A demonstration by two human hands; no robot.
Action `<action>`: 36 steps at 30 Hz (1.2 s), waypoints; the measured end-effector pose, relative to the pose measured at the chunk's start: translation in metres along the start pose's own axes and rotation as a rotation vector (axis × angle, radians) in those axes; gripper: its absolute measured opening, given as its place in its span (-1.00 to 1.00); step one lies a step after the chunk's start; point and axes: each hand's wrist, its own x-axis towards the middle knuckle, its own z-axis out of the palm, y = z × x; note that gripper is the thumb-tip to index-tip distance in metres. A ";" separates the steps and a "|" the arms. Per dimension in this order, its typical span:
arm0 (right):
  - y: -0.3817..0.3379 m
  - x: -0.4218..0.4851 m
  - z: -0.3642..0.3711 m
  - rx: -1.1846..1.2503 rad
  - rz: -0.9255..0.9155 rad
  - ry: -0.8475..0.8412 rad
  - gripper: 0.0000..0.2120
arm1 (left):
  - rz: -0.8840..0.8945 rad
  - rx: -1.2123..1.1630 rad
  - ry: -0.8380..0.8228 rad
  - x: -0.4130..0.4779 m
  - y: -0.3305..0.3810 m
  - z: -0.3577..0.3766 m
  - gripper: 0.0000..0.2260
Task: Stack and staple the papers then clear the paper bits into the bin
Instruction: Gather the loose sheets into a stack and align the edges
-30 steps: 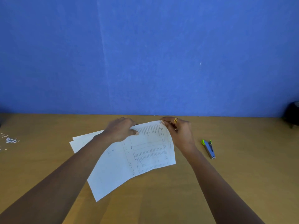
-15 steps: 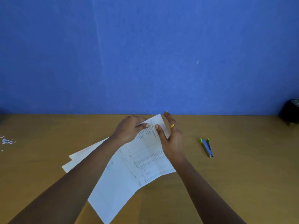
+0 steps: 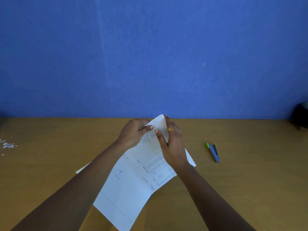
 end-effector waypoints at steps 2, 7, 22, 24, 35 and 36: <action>0.001 0.001 0.001 0.007 -0.001 -0.004 -0.42 | -0.008 -0.013 0.003 0.001 -0.001 0.000 -0.72; 0.002 0.002 0.003 0.026 -0.011 -0.005 -0.44 | -0.026 -0.038 -0.001 -0.001 -0.005 0.000 -0.76; 0.003 0.004 0.004 -0.035 -0.056 -0.084 -0.56 | 0.006 -0.042 -0.001 -0.003 -0.007 0.000 -0.83; 0.005 0.008 -0.001 0.014 -0.027 -0.117 -0.60 | 0.012 -0.009 0.005 -0.003 -0.007 -0.001 -0.83; 0.038 0.007 0.005 0.280 0.377 0.042 -0.81 | 0.003 0.159 0.385 -0.016 -0.023 0.011 -0.70; 0.045 0.006 0.006 0.301 0.433 0.102 -0.81 | -0.026 0.122 0.453 -0.021 -0.026 0.015 -0.70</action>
